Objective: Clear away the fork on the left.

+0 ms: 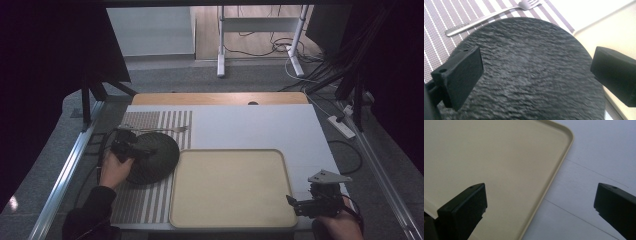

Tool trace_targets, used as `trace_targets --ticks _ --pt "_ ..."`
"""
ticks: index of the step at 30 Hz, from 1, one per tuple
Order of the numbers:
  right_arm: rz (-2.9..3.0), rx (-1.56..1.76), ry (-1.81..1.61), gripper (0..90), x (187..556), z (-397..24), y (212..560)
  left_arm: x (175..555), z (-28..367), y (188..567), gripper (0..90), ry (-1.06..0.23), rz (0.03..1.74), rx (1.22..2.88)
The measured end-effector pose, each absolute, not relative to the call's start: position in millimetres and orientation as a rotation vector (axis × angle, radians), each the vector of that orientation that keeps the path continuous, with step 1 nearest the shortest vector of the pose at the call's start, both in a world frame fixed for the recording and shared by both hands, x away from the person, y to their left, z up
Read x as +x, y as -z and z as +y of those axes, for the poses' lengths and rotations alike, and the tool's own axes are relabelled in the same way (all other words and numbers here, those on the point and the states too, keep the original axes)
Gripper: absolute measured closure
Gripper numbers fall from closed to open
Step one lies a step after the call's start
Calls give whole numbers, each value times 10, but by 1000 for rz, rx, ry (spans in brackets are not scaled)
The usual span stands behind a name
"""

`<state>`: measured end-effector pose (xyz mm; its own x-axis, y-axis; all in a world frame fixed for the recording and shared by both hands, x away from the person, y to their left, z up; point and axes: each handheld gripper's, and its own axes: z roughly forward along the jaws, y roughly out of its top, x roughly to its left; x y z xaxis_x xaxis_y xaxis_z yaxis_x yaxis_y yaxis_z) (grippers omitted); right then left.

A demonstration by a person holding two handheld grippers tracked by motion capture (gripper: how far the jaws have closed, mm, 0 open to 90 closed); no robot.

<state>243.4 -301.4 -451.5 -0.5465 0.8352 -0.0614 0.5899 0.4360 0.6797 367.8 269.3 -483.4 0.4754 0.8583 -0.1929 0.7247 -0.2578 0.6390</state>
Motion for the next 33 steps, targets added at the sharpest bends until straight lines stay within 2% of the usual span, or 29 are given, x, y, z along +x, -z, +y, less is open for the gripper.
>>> trace_targets --ticks 8,14,33 --pt "2311 1206 -860 0 2435 -3010 4517 3958 2744 4862 0 -241 1350 2026" --pt "2322 1200 -852 0 2437 -3003 4521 4171 2759 4889 0 -277 1389 2041" --pt "2333 1200 -852 0 2443 -3002 4523 4698 2715 5003 0 -295 1414 2090"
